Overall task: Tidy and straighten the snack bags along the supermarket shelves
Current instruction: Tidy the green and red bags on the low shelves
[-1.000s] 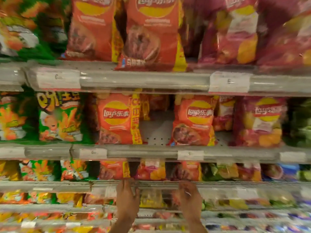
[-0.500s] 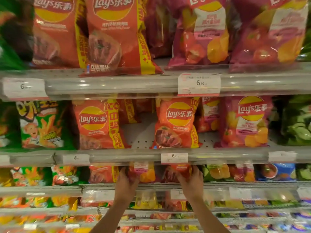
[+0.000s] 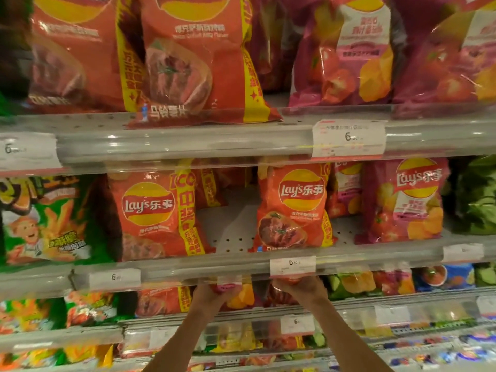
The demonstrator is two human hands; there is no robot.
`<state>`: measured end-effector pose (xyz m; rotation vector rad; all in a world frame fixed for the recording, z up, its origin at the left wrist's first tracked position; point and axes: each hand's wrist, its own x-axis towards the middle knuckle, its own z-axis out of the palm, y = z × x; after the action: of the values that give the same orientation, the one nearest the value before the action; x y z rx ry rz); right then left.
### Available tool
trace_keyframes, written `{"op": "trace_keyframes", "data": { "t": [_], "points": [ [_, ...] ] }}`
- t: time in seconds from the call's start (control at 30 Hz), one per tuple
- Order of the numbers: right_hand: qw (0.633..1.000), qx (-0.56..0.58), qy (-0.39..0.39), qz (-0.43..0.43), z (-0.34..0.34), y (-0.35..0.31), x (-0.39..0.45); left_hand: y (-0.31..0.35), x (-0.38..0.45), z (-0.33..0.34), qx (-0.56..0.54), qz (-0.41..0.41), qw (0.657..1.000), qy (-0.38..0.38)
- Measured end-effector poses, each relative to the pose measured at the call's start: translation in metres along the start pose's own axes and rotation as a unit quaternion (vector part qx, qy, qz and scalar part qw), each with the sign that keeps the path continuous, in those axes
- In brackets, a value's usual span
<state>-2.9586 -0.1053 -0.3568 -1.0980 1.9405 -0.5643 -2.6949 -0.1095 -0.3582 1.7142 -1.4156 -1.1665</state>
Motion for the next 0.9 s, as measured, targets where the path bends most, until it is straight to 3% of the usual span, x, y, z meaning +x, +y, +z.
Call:
{"op": "trace_keyframes", "data": {
  "t": [0.13,0.3,0.5,0.6,0.9],
  "points": [
    [0.999,0.019,0.019,-0.036,0.001,-0.001,-0.006,-0.010,0.015,0.003,-0.075,0.000,0.997,-0.008],
    [0.993,-0.017,0.098,-0.064,0.007,-0.004,-0.013,-0.014,0.019,0.007,-0.154,-0.007,0.988,0.031],
    [0.981,-0.062,0.160,-0.094,0.008,-0.008,-0.031,-0.012,0.014,0.003,-0.160,-0.030,0.984,0.066],
    [0.978,-0.071,0.162,-0.113,0.005,-0.010,-0.038,-0.004,0.007,0.001,-0.199,-0.051,0.975,0.080],
    [0.974,-0.060,0.170,-0.137,0.002,-0.013,-0.049,0.005,-0.015,-0.005,-0.151,-0.029,0.981,0.117]
  ]
}}
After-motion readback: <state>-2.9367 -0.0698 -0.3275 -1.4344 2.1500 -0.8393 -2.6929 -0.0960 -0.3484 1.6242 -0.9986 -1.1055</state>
